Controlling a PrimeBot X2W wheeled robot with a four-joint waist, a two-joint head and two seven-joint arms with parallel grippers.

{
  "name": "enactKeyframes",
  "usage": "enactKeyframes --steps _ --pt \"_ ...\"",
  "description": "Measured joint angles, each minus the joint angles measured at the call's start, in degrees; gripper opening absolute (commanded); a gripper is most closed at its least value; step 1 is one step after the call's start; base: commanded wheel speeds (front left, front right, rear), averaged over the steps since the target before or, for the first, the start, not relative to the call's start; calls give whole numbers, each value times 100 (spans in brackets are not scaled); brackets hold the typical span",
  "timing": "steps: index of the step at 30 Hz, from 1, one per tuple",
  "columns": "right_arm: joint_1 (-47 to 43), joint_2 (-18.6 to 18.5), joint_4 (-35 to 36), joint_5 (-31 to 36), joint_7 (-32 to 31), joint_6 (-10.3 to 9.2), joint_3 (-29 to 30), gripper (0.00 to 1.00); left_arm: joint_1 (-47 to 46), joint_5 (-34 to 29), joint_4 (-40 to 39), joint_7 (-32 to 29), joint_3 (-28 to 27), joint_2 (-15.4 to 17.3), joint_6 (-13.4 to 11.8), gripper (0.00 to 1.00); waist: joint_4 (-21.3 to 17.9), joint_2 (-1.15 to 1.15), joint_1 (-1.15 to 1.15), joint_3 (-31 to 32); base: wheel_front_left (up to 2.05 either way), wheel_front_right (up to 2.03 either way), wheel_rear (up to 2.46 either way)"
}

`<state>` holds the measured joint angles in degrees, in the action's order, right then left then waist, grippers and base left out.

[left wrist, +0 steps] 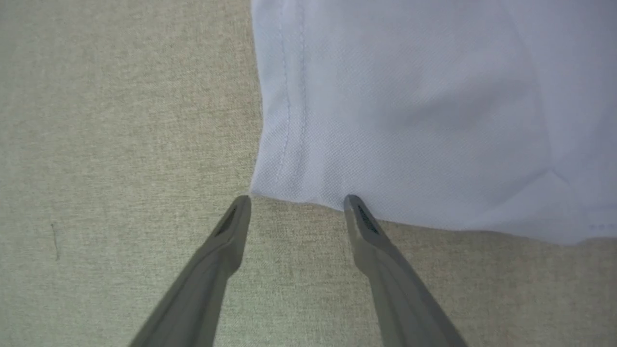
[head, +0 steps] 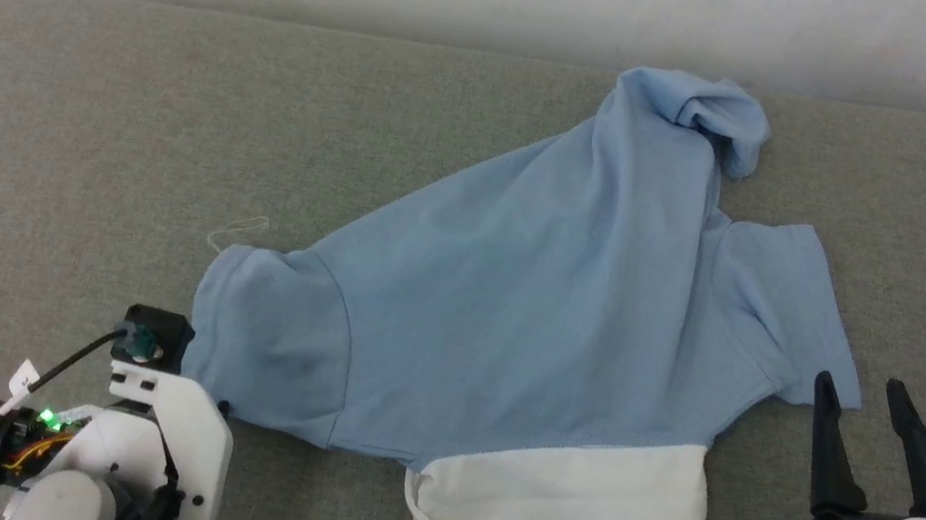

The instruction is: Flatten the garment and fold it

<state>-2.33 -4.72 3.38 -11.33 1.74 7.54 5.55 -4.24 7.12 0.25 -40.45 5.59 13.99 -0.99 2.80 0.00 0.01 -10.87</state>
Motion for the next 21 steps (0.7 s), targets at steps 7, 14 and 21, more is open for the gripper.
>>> enactKeyframes --steps 7,14,21 --pt "91 34 -111 31 85 0 34 100 -67 45 64 -10 -53 59 -9 100 -89 0 0 -192 0 0 0" --pt "104 73 -226 79 131 0 87 100 -184 298 261 94 -66 35 41 33 -74 0 -1 -278 0 0 0" --pt "142 73 -258 154 43 0 268 100 -204 401 417 503 -59 -89 85 0 16 0 -1 -173 0 0 0"
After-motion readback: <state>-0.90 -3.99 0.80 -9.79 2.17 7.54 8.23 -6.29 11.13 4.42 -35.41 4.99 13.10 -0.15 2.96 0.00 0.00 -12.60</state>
